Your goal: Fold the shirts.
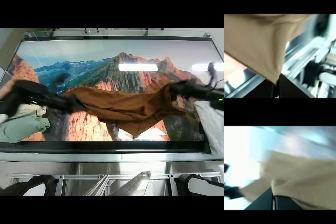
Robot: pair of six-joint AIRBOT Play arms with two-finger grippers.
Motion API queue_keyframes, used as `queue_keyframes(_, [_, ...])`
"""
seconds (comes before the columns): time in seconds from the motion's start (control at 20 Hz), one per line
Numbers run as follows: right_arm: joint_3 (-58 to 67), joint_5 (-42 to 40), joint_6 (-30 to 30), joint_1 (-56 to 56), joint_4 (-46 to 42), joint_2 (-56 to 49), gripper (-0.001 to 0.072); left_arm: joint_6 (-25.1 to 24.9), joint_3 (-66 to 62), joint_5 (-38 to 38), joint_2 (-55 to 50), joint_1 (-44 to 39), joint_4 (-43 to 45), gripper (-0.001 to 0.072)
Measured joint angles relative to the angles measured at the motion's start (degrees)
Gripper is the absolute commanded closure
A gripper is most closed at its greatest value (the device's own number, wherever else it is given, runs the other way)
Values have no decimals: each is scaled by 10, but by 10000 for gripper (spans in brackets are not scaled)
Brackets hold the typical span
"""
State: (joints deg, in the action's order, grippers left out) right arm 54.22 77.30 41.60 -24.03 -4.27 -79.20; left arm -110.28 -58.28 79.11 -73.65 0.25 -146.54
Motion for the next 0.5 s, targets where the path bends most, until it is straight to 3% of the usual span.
queue_keyframes(0.2, [79,109,-39,-89,207,138,689,-2,-182,56,143,99,-34,676])
queue_keyframes(0.5, [229,70,-68,-221,341,302,689,31,-526,47,250,320,-50,675])
